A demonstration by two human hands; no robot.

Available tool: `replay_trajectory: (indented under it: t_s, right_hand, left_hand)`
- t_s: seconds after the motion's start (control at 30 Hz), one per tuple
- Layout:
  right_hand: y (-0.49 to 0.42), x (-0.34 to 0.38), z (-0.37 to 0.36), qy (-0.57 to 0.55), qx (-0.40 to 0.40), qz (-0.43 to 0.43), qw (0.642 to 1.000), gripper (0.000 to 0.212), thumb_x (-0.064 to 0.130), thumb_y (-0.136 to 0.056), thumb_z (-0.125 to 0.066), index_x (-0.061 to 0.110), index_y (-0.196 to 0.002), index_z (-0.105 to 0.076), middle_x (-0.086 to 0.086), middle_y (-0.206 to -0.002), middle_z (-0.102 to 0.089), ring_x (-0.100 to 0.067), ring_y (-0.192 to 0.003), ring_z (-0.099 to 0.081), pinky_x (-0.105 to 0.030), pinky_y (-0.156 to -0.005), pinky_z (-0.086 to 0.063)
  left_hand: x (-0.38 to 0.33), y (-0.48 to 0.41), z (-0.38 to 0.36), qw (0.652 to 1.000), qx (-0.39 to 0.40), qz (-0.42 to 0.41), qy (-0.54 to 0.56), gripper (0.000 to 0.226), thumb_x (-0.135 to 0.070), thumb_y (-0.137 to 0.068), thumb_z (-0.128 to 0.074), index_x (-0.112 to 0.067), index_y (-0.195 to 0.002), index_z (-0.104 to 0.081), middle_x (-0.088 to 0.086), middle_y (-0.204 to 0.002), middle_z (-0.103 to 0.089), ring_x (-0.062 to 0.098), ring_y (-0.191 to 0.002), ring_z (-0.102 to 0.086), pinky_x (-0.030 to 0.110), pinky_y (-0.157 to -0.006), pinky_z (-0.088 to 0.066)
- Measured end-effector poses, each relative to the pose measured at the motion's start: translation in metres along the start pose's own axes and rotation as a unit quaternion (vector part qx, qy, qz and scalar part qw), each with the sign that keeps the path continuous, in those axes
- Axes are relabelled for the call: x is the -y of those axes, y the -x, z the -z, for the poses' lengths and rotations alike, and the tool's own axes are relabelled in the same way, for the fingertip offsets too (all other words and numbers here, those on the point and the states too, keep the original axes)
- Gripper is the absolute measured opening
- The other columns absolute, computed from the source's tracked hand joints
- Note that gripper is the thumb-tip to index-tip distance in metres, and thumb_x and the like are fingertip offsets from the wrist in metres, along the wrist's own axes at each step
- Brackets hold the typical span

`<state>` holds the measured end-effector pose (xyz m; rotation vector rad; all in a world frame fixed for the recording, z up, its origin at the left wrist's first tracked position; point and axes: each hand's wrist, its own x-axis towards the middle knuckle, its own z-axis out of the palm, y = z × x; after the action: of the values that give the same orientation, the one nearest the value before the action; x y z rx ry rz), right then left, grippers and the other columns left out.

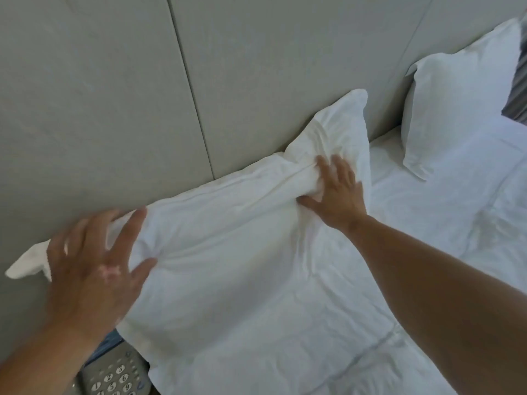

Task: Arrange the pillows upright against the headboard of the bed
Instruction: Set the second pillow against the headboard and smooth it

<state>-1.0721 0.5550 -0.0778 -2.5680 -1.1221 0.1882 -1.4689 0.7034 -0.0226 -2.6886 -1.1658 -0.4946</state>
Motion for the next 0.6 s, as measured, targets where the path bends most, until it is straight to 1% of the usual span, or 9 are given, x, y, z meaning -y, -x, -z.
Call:
replay_trajectory:
  t_s: [0.03, 0.1, 0.13, 0.2, 0.23, 0.33, 0.47, 0.53, 0.6]
  right_hand:
    - [0.006, -0.006, -0.001, -0.042, 0.002, -0.036, 0.998, 0.108, 0.072, -0.076, -0.065, 0.035, -0.16, -0.009, 0.001, -0.171, -0.007, -0.024, -0.157, -0.006, -0.053, -0.121, -0.022]
    - [0.015, -0.017, -0.004, -0.137, -0.022, -0.082, 0.987, 0.105, 0.067, -0.078, -0.07, 0.029, -0.16, -0.015, 0.001, -0.169, -0.015, -0.023, -0.155, -0.017, -0.045, -0.121, -0.027]
    - [0.019, -0.022, -0.003, -0.182, -0.041, -0.1, 0.977, 0.098, 0.06, -0.081, -0.072, 0.024, -0.158, -0.022, -0.002, -0.165, -0.026, -0.024, -0.151, -0.027, -0.041, -0.119, -0.031]
    - [0.02, -0.033, -0.001, -0.242, -0.051, -0.154, 0.957, 0.07, 0.043, -0.088, -0.071, 0.015, -0.146, -0.043, -0.006, -0.14, -0.054, -0.03, -0.134, -0.05, -0.038, -0.104, -0.044]
    - [0.02, -0.037, 0.0, -0.236, -0.032, -0.176, 0.955, 0.055, 0.039, -0.09, -0.068, 0.012, -0.135, -0.053, -0.004, -0.122, -0.062, -0.032, -0.121, -0.058, -0.037, -0.093, -0.045]
    - [0.016, -0.047, 0.0, -0.163, 0.022, -0.187, 0.968, 0.035, 0.04, -0.094, -0.06, 0.012, -0.116, -0.063, 0.0, -0.098, -0.062, -0.028, -0.097, -0.059, -0.035, -0.082, -0.043]
    - [0.011, -0.056, -0.001, -0.238, 0.029, -0.231, 0.943, 0.03, 0.038, -0.089, -0.055, 0.008, -0.088, -0.062, -0.007, -0.086, -0.062, -0.036, -0.088, -0.059, -0.044, -0.077, -0.049]
    - [0.011, -0.055, 0.002, -0.272, 0.031, -0.243, 0.93, 0.031, 0.036, -0.087, -0.053, 0.007, -0.092, -0.062, -0.007, -0.088, -0.061, -0.036, -0.087, -0.06, -0.045, -0.075, -0.049]
    - [0.007, -0.05, 0.011, -0.251, -0.002, -0.232, 0.94, 0.028, 0.031, -0.089, -0.055, 0.008, -0.104, -0.062, -0.006, -0.099, -0.063, -0.032, -0.093, -0.06, -0.041, -0.079, -0.048]
  left_hand:
    - [-0.005, 0.014, 0.006, 0.999, -0.021, 0.018, 0.021, 0.075, -0.052, -0.079, -0.057, -0.009, -0.14, -0.049, 0.025, -0.133, -0.048, 0.047, -0.118, -0.048, 0.061, -0.098, -0.039]
    - [-0.015, 0.043, 0.017, 0.98, -0.037, 0.156, 0.114, 0.087, -0.057, -0.074, -0.057, -0.006, -0.143, -0.042, 0.026, -0.142, -0.043, 0.045, -0.129, -0.042, 0.057, -0.106, -0.035]
    - [-0.021, 0.057, 0.02, 0.946, -0.027, 0.271, 0.174, 0.098, -0.063, -0.067, -0.058, -0.008, -0.145, -0.037, 0.025, -0.146, -0.042, 0.043, -0.133, -0.04, 0.056, -0.108, -0.034]
    - [-0.029, 0.081, 0.01, 0.827, 0.042, 0.486, 0.279, 0.12, -0.076, -0.048, -0.062, -0.015, -0.146, -0.032, 0.021, -0.148, -0.045, 0.041, -0.133, -0.044, 0.055, -0.108, -0.037]
    - [-0.029, 0.091, -0.002, 0.783, 0.084, 0.522, 0.328, 0.124, -0.081, -0.041, -0.066, -0.018, -0.144, -0.037, 0.017, -0.144, -0.052, 0.039, -0.131, -0.05, 0.052, -0.106, -0.04]
    - [-0.027, 0.111, -0.048, 0.726, 0.174, 0.492, 0.448, 0.114, -0.077, -0.034, -0.085, -0.029, -0.132, -0.051, 0.0, -0.124, -0.069, 0.025, -0.115, -0.066, 0.048, -0.099, -0.05]
    - [-0.028, 0.106, -0.078, 0.695, 0.189, 0.487, 0.494, 0.11, -0.057, -0.036, -0.096, -0.02, -0.133, -0.059, -0.001, -0.123, -0.071, 0.021, -0.105, -0.069, 0.042, -0.091, -0.057]
    - [-0.022, 0.101, -0.086, 0.673, 0.184, 0.488, 0.524, 0.106, -0.052, -0.034, -0.098, -0.019, -0.13, -0.064, 0.0, -0.12, -0.073, 0.021, -0.104, -0.07, 0.041, -0.091, -0.057]
    - [-0.019, 0.1, -0.084, 0.666, 0.174, 0.464, 0.557, 0.097, -0.044, -0.039, -0.099, -0.019, -0.127, -0.066, 0.0, -0.117, -0.075, 0.021, -0.106, -0.07, 0.038, -0.09, -0.057]
